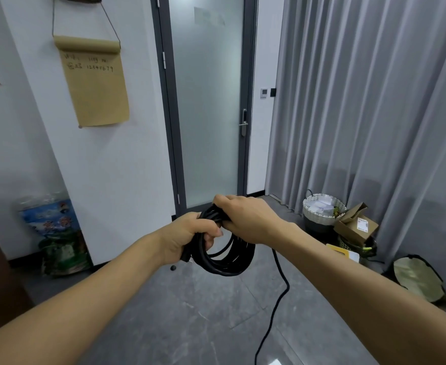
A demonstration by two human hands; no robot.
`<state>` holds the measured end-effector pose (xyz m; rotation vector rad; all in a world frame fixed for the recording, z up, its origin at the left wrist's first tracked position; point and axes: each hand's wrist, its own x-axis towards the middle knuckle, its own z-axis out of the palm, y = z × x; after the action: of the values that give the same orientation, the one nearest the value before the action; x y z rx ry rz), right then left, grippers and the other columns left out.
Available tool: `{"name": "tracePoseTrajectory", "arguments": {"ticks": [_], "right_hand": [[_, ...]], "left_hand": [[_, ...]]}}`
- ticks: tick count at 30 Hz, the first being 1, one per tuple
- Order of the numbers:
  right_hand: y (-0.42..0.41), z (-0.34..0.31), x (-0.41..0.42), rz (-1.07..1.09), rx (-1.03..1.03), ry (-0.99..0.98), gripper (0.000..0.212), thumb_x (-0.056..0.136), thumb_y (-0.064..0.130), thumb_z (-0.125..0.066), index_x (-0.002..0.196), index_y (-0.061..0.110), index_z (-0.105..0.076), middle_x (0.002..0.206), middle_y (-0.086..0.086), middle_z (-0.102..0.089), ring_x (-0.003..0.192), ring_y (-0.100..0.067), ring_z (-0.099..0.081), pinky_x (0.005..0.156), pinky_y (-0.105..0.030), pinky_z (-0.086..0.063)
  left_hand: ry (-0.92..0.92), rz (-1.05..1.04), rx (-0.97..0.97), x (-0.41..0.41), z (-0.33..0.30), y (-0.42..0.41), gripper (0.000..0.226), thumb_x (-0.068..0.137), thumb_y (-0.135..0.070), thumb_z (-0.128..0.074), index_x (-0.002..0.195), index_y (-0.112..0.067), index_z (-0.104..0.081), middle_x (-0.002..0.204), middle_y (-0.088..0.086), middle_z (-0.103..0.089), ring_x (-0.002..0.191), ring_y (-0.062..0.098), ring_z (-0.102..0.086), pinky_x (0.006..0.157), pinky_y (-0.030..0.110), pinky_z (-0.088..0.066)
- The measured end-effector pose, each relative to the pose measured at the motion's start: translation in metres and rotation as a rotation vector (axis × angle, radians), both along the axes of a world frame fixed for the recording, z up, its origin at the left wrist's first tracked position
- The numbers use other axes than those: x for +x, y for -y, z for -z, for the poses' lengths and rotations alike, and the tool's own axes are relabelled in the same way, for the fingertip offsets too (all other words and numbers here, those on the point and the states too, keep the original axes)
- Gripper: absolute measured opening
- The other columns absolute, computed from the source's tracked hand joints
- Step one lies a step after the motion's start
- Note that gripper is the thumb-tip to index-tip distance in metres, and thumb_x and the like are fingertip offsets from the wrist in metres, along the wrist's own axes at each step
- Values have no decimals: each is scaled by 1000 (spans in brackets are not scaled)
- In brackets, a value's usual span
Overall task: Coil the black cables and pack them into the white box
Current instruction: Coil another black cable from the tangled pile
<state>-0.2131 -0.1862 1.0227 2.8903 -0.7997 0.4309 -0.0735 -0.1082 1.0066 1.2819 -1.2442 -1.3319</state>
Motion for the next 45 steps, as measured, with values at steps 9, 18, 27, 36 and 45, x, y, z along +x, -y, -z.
{"name": "tracePoseTrajectory", "arguments": {"ticks": [9, 18, 27, 36, 45], "right_hand": [[-2, 5, -4, 125, 9, 20, 10, 93, 18, -43, 101, 12, -42, 99, -8, -57, 79, -32, -55, 60, -33, -32], [0, 9, -2, 113, 99, 223, 12, 90, 24, -51, 95, 13, -50, 84, -1, -58, 77, -25, -57, 58, -32, -42], [17, 16, -21, 100, 665, 508, 39, 79, 45, -69, 87, 7, -65, 70, -3, -60, 62, -10, -51, 60, -24, -40], [51, 37, -57, 284, 632, 618, 33, 93, 25, -56, 62, 14, -53, 53, 3, -51, 45, -8, -38, 49, -21, -32], [54, 32, -57, 241, 566, 540, 23, 93, 21, -57, 79, 5, -65, 55, 2, -40, 49, -10, -30, 45, -14, -24]], "left_hand": [[434, -258, -161, -11, 10, 4, 30, 85, -40, -64, 92, -12, -60, 66, -5, -63, 71, 12, -66, 68, 25, -45], [149, -276, -163, -11, 15, 0, 38, 89, -31, -59, 59, -12, -45, 47, -4, -46, 43, 11, -44, 41, 19, -32], [-34, -394, -77, 3, 18, 12, 33, 82, -36, -66, 72, -9, -50, 43, -6, -38, 36, 9, -38, 53, 28, -28], [-78, -744, -12, 44, 14, 19, 33, 84, -34, -69, 63, -15, -52, 41, -6, -44, 36, 8, -43, 39, 16, -37], [163, -999, -60, 69, 18, 21, 36, 85, -40, -66, 71, -9, -55, 69, 5, -58, 65, 21, -59, 67, 32, -51]]}}
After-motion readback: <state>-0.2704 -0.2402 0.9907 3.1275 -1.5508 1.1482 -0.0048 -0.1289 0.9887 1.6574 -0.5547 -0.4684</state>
